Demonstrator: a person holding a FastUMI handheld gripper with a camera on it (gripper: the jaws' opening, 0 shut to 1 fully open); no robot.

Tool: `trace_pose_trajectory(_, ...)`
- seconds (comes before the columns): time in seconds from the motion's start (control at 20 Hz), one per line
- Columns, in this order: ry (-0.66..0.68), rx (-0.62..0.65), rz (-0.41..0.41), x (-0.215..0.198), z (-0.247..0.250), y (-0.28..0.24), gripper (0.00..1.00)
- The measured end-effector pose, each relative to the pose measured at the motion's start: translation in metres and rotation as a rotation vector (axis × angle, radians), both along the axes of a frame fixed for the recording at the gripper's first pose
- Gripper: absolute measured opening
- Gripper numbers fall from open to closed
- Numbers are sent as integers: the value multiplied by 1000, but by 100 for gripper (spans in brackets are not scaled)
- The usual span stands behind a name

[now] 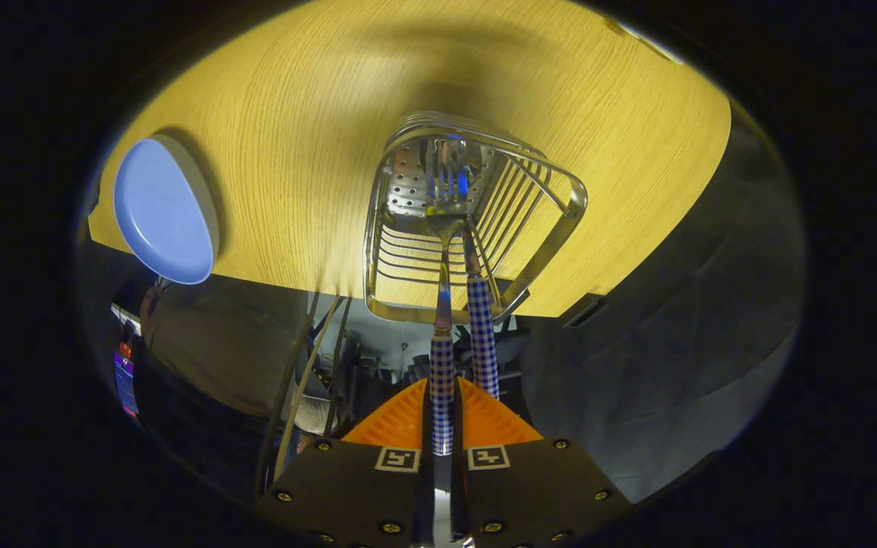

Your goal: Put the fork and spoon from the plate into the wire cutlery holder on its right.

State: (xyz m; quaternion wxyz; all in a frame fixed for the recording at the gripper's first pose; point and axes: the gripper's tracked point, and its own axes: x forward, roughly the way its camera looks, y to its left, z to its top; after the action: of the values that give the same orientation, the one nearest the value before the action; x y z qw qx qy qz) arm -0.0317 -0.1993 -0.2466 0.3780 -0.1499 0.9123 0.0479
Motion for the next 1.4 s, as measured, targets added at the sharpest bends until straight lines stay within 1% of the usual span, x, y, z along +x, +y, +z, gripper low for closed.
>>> trace_pose_trajectory(0.05,-8,2,6,6,1,-1,11)
trace_pose_trajectory(0.25,-46,1,21,14,4,-3,12)
trace_pose_trajectory(0.3,-53,3,23,14,7,-3,16)
trace_pose_trajectory(0.4,-72,22,24,12,16,1,31)
trace_pose_trajectory(0.45,-85,27,27,13,20,1,55)
trace_pose_trajectory(0.55,-128,33,44,13,28,-1,75)
trace_pose_trajectory(0.75,-214,91,3,8,49,3,76)
trace_pose_trajectory(0.8,-249,92,-2,8,57,7,79)
trace_pose_trajectory(0.85,-285,100,-9,10,59,11,99)
trace_pose_trajectory(0.9,-336,108,-17,9,63,12,97)
trace_pose_trajectory(1.05,-519,124,-60,11,72,21,97)
trace_pose_trajectory(1.15,-631,147,-81,14,84,39,97)
trace_pose_trajectory(1.25,-719,186,-103,5,90,58,97)
trace_pose_trajectory(1.3,-777,204,-109,3,90,69,97)
trace_pose_trajectory(1.4,-943,221,-96,8,92,92,97)
